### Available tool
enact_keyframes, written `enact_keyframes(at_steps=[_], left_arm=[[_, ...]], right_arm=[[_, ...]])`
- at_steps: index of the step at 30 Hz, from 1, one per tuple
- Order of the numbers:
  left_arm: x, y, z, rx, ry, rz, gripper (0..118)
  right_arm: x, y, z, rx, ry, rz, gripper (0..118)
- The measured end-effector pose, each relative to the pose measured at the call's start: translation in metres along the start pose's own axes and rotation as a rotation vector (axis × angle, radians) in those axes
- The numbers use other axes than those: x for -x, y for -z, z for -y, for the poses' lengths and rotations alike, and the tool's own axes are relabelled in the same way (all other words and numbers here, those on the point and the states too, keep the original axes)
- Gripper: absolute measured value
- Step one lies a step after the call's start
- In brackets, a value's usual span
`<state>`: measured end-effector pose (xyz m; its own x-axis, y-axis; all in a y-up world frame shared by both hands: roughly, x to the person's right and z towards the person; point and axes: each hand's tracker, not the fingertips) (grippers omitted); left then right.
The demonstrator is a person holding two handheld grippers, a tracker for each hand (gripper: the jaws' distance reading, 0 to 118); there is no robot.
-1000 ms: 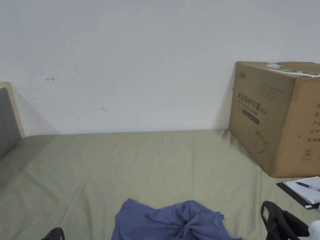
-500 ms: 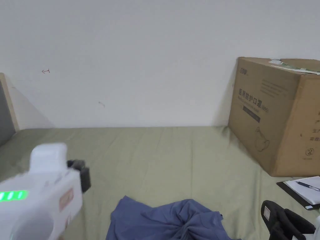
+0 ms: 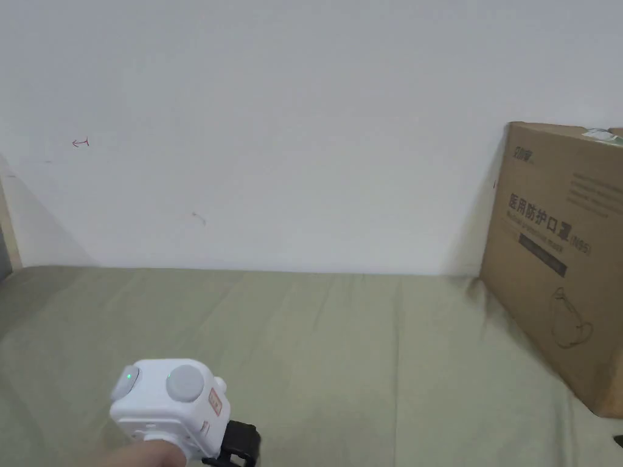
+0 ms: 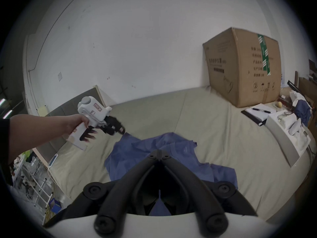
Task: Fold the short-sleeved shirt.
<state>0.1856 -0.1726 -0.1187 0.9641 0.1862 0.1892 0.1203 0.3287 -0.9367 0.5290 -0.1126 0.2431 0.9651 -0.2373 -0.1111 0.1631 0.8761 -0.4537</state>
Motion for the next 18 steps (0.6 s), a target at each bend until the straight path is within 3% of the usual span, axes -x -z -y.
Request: enact_keyframes(at_steps=[2, 8, 11, 12, 13, 14, 18], left_arm=[[0.005, 0.019, -0.006, -0.052, 0.023, 0.062, 112], [0.007, 0.063, -0.007, -0.001, -0.046, -0.021, 108], [-0.002, 0.062, 0.006, -0.051, 0.092, -0.130, 78], [-0.002, 0.055, 0.010, -0.078, 0.113, -0.114, 61], [-0.003, 0.048, 0.013, -0.100, 0.113, -0.092, 23], [-0.003, 0.039, 0.017, -0.127, 0.112, -0.104, 2], [-0.007, 0.009, 0.032, -0.187, 0.142, 0.020, 2]], right_arm=[[-0.006, 0.013, 0.004, 0.031, -0.003, -0.003, 0], [-0.015, 0.041, 0.021, 0.089, 0.041, -0.020, 0], [-0.015, 0.045, 0.024, 0.095, 0.059, -0.027, 0], [-0.015, 0.048, 0.022, 0.097, 0.059, -0.028, 0], [-0.016, 0.050, 0.019, 0.097, 0.055, -0.029, 0], [-0.018, 0.053, 0.012, 0.094, 0.054, -0.031, 0], [-0.034, 0.079, -0.029, 0.048, 0.030, -0.042, 0]])
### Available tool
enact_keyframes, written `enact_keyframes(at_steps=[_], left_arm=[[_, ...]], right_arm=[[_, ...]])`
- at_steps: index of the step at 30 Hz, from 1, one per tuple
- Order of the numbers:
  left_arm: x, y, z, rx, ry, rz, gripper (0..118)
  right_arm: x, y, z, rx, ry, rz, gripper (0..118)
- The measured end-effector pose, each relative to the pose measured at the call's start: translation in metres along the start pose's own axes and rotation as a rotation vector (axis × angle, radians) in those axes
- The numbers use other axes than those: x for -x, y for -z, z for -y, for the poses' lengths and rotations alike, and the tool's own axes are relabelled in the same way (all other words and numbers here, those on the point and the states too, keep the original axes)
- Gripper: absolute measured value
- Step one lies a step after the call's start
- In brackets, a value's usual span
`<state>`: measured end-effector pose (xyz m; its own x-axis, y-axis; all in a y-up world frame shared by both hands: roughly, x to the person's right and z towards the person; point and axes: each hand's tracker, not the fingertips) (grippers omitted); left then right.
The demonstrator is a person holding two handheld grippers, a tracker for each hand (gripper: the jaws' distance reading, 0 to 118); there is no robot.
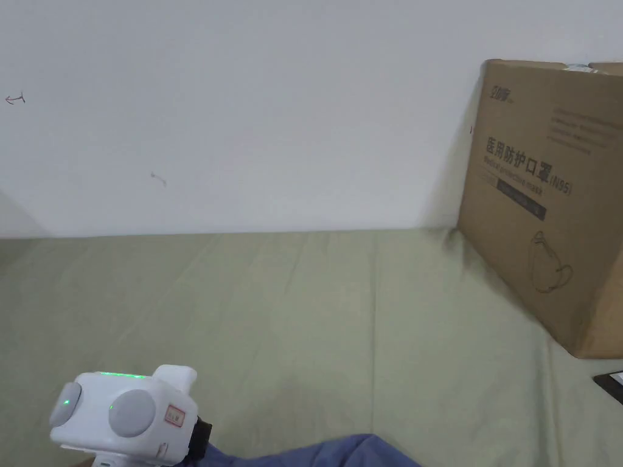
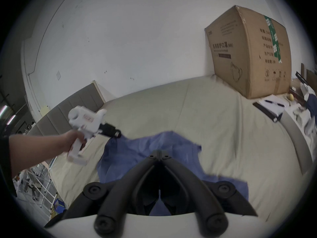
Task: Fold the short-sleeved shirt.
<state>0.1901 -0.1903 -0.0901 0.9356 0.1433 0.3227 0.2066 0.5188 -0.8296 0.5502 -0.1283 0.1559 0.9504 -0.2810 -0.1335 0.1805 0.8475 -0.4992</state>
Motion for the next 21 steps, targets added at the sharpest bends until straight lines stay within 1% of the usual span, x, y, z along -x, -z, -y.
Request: enact_keyframes(at_steps=[2, 3, 4, 5, 6, 7, 8, 9, 10, 11, 12, 13, 14, 16, 17, 18, 19, 20, 21], left_arm=[[-0.004, -0.011, 0.005, -0.021, 0.023, -0.044, 2], [-0.003, -0.016, 0.008, -0.019, 0.014, -0.036, 2], [-0.001, -0.020, 0.009, -0.027, -0.002, -0.021, 2], [0.000, -0.023, 0.010, -0.028, -0.017, -0.010, 2], [0.002, -0.023, 0.013, -0.028, -0.023, -0.012, 2], [0.002, -0.025, 0.015, -0.033, -0.025, -0.018, 2], [0.003, -0.026, 0.017, -0.035, -0.021, -0.024, 2], [0.003, -0.026, 0.019, -0.034, -0.017, -0.026, 2], [0.002, -0.027, 0.022, -0.030, -0.012, -0.023, 2], [0.002, -0.027, 0.024, -0.027, -0.003, -0.024, 2], [0.002, -0.025, 0.027, -0.025, 0.008, -0.027, 2], [0.003, -0.024, 0.029, -0.026, 0.015, -0.028, 2], [0.005, -0.022, 0.030, -0.022, 0.019, -0.029, 2], [0.010, -0.016, 0.033, -0.005, 0.015, -0.033, 2], [0.012, -0.014, 0.035, 0.004, 0.009, -0.036, 2], [0.014, -0.012, 0.035, 0.014, 0.004, -0.041, 2], [0.016, -0.011, 0.036, 0.024, 0.003, -0.050, 2], [0.018, -0.011, 0.038, 0.032, 0.003, -0.058, 2], [0.019, -0.012, 0.039, 0.035, 0.002, -0.063, 2]], right_arm=[[-0.016, 0.030, -0.029, 0.070, 0.014, -0.013, 0], [-0.026, 0.053, -0.042, 0.133, 0.048, -0.008, 0], [-0.037, 0.079, -0.055, 0.237, 0.093, -0.020, 0], [-0.046, 0.102, -0.065, 0.336, 0.122, -0.007, 0], [-0.055, 0.123, -0.069, 0.382, 0.189, 0.022, 0], [-0.065, 0.145, -0.070, 0.445, 0.229, 0.035, 14], [-0.073, 0.164, -0.071, 0.513, 0.253, 0.038, 46], [-0.082, 0.188, -0.067, 0.605, 0.264, 0.053, 95], [-0.087, 0.204, -0.060, 0.667, 0.277, 0.074, 116], [-0.095, 0.209, -0.054, 0.611, 0.333, 0.128, 108], [-0.099, 0.220, -0.048, 0.646, 0.355, 0.162, 105], [-0.103, 0.224, -0.040, 0.681, 0.355, 0.208, 107], [-0.107, 0.231, -0.033, 0.708, 0.354, 0.234, 108], [-0.106, 0.240, -0.027, 0.718, 0.341, 0.227, 106], [-0.091, 0.235, -0.036, 0.746, 0.270, 0.243, 99], [-0.083, 0.233, -0.040, 0.752, 0.189, 0.280, 81], [-0.075, 0.230, -0.043, 0.759, 0.073, 0.347, 50], [-0.072, 0.225, -0.045, 0.761, -0.004, 0.350, 31], [-0.073, 0.223, -0.050, 0.771, -0.018, 0.288, 6]])
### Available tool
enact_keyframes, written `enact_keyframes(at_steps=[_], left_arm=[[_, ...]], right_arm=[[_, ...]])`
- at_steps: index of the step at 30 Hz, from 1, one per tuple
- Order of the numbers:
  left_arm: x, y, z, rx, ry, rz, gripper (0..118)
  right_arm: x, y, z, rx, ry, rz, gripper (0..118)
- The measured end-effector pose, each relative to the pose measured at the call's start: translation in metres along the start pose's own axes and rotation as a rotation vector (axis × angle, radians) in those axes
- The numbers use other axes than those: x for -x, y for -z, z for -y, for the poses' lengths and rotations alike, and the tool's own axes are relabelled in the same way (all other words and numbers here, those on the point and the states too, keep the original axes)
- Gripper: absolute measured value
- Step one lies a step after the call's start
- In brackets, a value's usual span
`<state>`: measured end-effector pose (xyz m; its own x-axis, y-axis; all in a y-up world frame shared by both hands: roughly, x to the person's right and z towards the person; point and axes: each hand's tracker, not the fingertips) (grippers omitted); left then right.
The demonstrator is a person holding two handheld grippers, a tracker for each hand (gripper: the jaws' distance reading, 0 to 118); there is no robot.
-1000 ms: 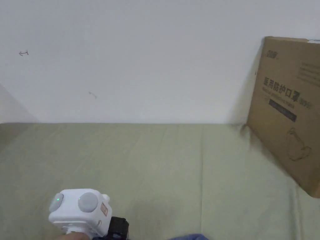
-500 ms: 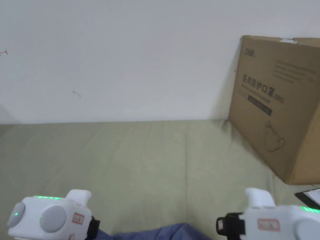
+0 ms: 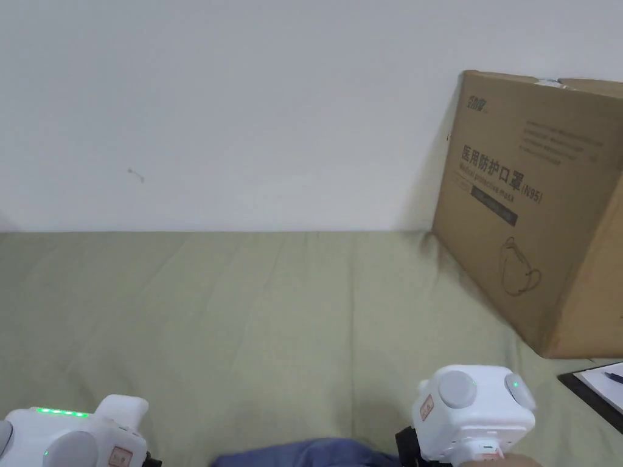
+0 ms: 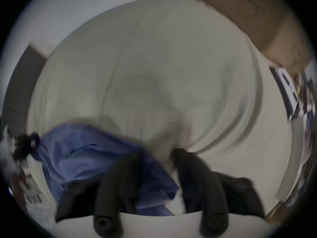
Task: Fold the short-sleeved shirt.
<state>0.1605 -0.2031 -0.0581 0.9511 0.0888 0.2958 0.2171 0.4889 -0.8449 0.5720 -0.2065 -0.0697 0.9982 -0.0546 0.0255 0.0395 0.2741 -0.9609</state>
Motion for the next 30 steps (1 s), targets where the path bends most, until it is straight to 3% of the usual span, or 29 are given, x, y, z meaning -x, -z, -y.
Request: enact_keyframes(at_steps=[2, 7, 16, 23, 27, 30], left_arm=[[0.003, -0.006, 0.002, 0.003, -0.011, -0.006, 2], [0.012, -0.049, 0.007, -0.035, -0.060, -0.035, 2], [0.023, -0.202, 0.000, -0.278, -0.102, -0.060, 2], [0.016, -0.350, -0.010, -0.496, -0.074, -0.088, 2], [0.014, -0.419, -0.026, -0.609, -0.092, -0.074, 2], [0.012, -0.452, -0.045, -0.669, -0.058, -0.119, 2]], right_arm=[[-0.008, -0.018, 0.003, 0.004, 0.013, -0.038, 2], [-0.032, -0.090, 0.020, -0.165, 0.080, -0.198, 2], [-0.056, -0.244, 0.070, -0.430, 0.134, -0.343, 2], [-0.064, -0.374, 0.091, -0.666, 0.140, -0.346, 2], [-0.052, -0.449, 0.094, -0.768, 0.091, -0.295, 2], [-0.050, -0.492, 0.082, -0.836, 0.113, -0.256, 2]])
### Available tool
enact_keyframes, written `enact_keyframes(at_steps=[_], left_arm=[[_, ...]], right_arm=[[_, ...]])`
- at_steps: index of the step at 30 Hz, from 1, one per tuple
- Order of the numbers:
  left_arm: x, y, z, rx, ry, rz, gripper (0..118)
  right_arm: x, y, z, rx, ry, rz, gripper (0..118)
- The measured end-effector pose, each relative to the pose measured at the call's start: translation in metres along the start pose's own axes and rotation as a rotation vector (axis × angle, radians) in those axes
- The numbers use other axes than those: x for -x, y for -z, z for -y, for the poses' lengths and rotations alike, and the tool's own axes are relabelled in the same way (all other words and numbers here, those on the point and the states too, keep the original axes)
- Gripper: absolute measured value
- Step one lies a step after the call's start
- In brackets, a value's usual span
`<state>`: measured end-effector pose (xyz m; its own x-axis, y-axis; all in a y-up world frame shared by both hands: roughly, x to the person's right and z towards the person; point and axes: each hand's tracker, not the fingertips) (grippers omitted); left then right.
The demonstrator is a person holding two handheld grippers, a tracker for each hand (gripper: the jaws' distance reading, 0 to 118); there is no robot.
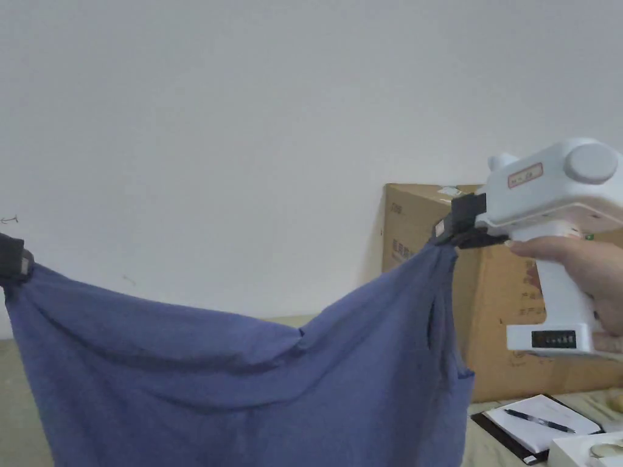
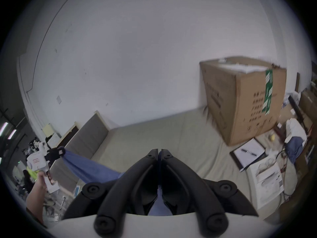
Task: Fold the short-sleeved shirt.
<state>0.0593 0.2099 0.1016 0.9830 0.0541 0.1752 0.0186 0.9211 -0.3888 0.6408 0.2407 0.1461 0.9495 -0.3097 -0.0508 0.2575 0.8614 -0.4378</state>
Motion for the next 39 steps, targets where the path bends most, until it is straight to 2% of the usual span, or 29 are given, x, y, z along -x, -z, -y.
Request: enact_keyframes(at_steps=[3, 7, 14, 20, 25, 30, 32, 33, 34, 39], left_arm=[[0.000, -0.002, -0.031, -0.028, 0.000, -0.034, 2], [0.010, 0.010, -0.062, -0.083, -0.070, -0.044, 2], [0.031, 0.064, -0.083, -0.141, -0.143, -0.073, 2], [0.037, 0.103, -0.067, -0.182, -0.136, -0.090, 2], [0.036, 0.128, -0.013, -0.105, -0.154, -0.049, 2], [0.025, 0.131, 0.088, 0.017, -0.137, 0.045, 2], [0.020, 0.122, 0.134, 0.096, -0.159, 0.096, 2], [0.016, 0.116, 0.159, 0.123, -0.151, 0.122, 2], [0.013, 0.107, 0.182, 0.148, -0.134, 0.131, 2], [0.004, 0.035, 0.280, 0.173, -0.148, 0.160, 2]], right_arm=[[0.012, -0.005, -0.038, -0.094, -0.032, 0.099, 2], [0.019, 0.006, -0.080, -0.150, 0.024, 0.075, 2], [0.032, 0.054, -0.125, -0.240, -0.005, 0.103, 2], [0.028, 0.093, -0.120, -0.291, -0.014, 0.115, 2], [-0.002, 0.120, -0.062, -0.213, 0.018, 0.113, 2], [-0.042, 0.119, 0.056, -0.115, 0.055, 0.104, 2], [-0.055, 0.110, 0.109, -0.095, 0.033, 0.099, 2], [-0.058, 0.104, 0.138, -0.091, -0.027, 0.120, 2], [-0.060, 0.093, 0.165, -0.074, -0.043, 0.142, 2], [-0.072, 0.026, 0.281, -0.020, 0.038, 0.097, 2]])
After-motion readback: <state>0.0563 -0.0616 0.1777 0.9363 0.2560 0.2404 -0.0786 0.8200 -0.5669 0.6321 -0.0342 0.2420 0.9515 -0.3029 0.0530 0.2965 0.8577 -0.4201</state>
